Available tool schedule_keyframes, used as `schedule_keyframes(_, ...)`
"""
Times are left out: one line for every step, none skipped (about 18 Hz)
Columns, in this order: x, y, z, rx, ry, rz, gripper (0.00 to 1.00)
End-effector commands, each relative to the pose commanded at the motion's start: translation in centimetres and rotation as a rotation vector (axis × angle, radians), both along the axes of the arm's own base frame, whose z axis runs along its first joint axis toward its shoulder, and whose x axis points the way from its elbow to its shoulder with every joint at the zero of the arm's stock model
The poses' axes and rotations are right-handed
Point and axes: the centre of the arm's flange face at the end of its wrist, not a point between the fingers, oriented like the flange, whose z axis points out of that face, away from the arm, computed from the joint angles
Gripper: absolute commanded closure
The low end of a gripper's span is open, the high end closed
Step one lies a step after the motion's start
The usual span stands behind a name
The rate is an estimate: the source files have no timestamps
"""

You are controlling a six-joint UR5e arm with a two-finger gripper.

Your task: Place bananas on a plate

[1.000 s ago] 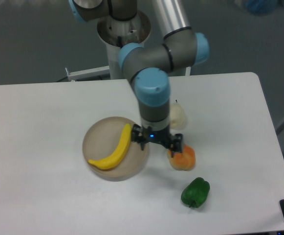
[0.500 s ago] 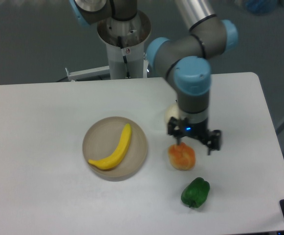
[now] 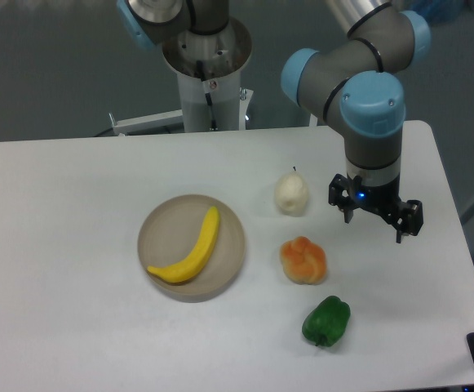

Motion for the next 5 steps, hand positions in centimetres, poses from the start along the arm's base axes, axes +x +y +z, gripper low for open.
schedule_keyframes(-0.01,0.03,-0.1,0.0,-0.002,0.0,0.0)
schedule_keyframes(-0.09,0.12,0.02,0.003,-0.001,-0.001,0.0)
schedule_keyframes(-0.14,0.16,0.0,0.003,-0.001,-0.001,0.0)
schedule_keyframes(-0.15,0.15,0.0,0.002,0.0,0.0,0.0)
schedule_keyframes(-0.27,0.14,0.15,0.005,0.002,0.001,0.0)
